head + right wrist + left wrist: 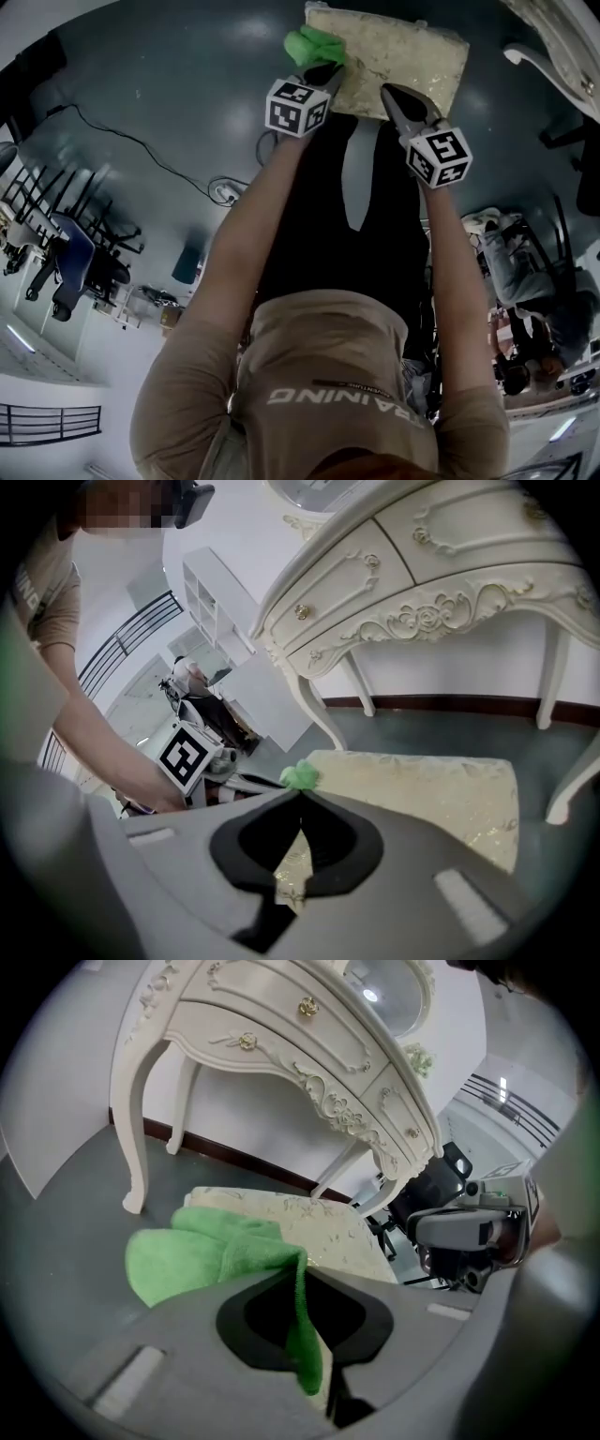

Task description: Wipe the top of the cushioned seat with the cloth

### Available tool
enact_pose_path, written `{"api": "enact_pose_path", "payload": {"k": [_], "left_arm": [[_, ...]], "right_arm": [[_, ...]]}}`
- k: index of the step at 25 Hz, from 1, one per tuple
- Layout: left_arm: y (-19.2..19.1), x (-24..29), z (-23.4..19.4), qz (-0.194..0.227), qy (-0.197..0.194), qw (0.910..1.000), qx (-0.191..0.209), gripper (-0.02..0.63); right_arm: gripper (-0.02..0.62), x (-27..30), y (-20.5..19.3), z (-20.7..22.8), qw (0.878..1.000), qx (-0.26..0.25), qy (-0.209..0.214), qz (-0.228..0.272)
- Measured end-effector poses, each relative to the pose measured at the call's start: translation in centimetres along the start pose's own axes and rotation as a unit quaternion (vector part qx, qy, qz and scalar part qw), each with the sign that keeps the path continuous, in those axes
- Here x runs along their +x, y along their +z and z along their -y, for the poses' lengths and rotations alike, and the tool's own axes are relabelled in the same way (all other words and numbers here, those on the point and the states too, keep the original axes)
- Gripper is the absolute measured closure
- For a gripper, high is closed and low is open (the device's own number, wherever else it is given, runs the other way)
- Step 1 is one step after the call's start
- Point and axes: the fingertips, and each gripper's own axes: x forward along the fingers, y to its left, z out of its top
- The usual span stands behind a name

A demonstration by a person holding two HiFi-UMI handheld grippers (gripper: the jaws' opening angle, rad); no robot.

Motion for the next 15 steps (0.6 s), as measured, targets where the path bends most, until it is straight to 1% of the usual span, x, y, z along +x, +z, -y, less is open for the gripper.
{"api": "enact_pose_path", "payload": {"k": [4, 9, 12, 15], "left_arm": [[-0.6, 1.2, 2.1, -0.017, -0.004, 0.9998, 0.010, 0.581], [-0.7, 2.4, 3.7, -0.024, -0.005, 0.9996, 0.014, 0.581], [-0.6, 5.3, 7.0, -0.028, -0.013, 0.9993, 0.020, 0.581], [-0.2, 8.1, 10.3, -0.029, -0.020, 0.9992, 0.021, 0.581]], "right_arm": [[0.600, -2.0, -1.1, 1.6, 1.000, 0.018, -0.011, 0.011], [0.600, -4.2, -2.5, 2.8, 0.999, 0.032, -0.019, 0.016], [0.600, -7.1, -4.0, 5.3, 0.999, 0.036, -0.021, 0.015], [0.601, -10.1, -4.6, 7.9, 0.997, 0.061, -0.029, 0.029]]}}
